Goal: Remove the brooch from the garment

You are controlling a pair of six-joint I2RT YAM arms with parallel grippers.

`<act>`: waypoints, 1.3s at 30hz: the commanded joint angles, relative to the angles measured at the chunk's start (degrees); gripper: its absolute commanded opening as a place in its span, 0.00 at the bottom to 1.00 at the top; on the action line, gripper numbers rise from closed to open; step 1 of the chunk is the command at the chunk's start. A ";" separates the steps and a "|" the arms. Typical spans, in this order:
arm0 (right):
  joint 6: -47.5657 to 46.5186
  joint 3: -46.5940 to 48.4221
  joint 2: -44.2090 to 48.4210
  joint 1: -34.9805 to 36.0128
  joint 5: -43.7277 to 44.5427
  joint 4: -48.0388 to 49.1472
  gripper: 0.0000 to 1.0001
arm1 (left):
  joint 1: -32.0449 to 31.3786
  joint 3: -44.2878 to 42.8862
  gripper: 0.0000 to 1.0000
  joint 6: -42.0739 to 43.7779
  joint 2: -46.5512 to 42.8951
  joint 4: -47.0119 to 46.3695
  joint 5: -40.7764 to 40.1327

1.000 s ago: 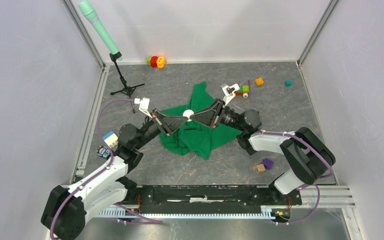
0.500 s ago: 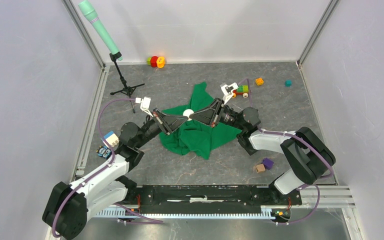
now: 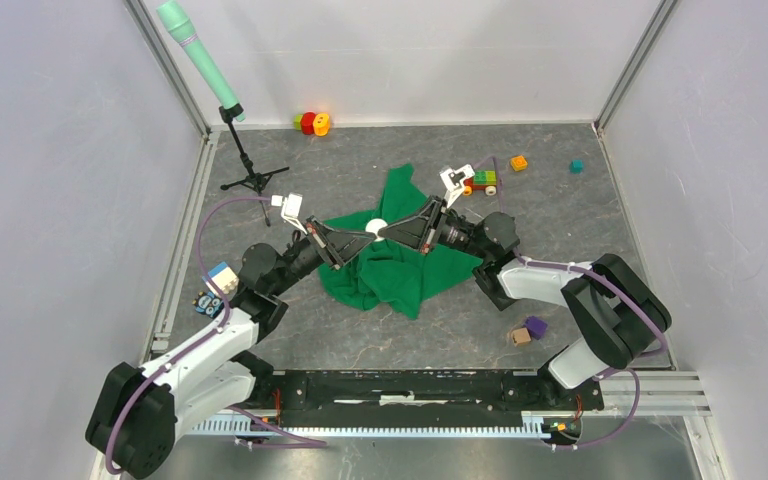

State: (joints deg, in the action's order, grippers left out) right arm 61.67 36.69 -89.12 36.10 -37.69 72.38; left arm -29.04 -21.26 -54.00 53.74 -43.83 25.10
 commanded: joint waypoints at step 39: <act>-4.38 -1.22 2.57 0.64 9.33 -10.36 0.43 | -1.59 1.32 0.02 9.64 -10.17 5.04 -5.38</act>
State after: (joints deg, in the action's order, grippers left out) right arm 59.18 36.64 -87.68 37.78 -32.86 62.02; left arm -30.15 -19.11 -46.72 45.82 -35.68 20.21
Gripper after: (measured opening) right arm 0.360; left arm 0.046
